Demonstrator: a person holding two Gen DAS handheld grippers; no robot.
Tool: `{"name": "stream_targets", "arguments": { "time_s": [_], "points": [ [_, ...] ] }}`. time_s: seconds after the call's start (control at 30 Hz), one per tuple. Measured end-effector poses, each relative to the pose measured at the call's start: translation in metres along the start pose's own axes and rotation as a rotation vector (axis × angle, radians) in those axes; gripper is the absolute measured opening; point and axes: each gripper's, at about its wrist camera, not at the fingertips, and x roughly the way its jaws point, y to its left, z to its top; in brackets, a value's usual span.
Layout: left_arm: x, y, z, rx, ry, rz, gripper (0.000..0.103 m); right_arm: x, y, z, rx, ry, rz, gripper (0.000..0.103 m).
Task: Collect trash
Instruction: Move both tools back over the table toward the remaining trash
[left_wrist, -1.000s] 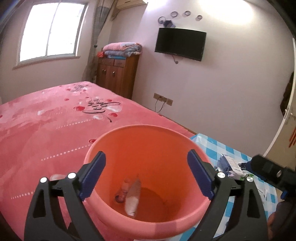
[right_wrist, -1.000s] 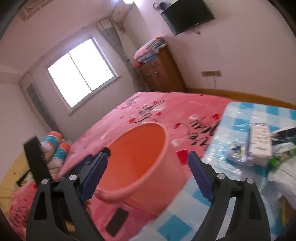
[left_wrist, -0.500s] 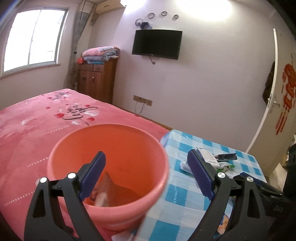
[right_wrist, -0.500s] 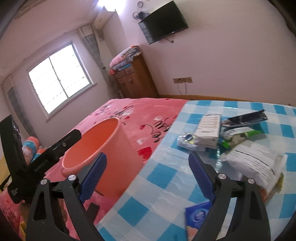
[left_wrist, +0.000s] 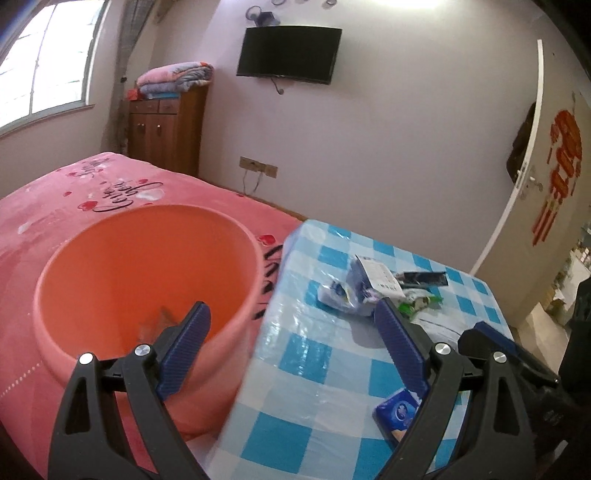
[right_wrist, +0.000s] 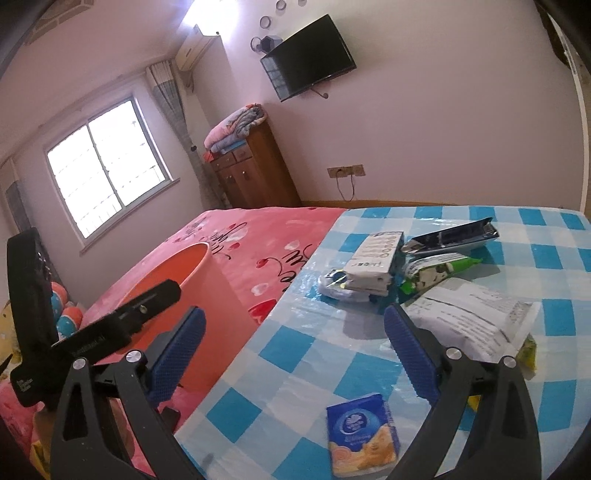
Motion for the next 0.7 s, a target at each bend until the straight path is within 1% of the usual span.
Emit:
{"name": "stream_targets", "arguments": {
  "time_s": [0.03,0.13,0.27,0.53,0.7],
  "points": [
    [0.000,-0.004,-0.002,0.018,-0.008,0.017,0.091,-0.001,-0.002,-0.001,-0.006,-0.005,-0.006,0.096],
    [0.001,-0.014,-0.004,0.069,-0.021,0.038,0.091,-0.004,-0.006,-0.002,-0.022,-0.013,-0.026,0.096],
    [0.004,-0.024,-0.004,0.102,-0.032,0.031,0.091,-0.003,-0.017,-0.003,-0.022,-0.013,-0.035,0.096],
    [0.015,-0.042,-0.004,0.184,-0.064,0.066,0.091,-0.001,-0.040,-0.003,-0.012,-0.013,-0.064,0.096],
    [0.017,-0.054,-0.004,0.219,-0.081,0.074,0.091,0.000,-0.057,-0.004,0.025,-0.005,-0.074,0.096]
  ]
}}
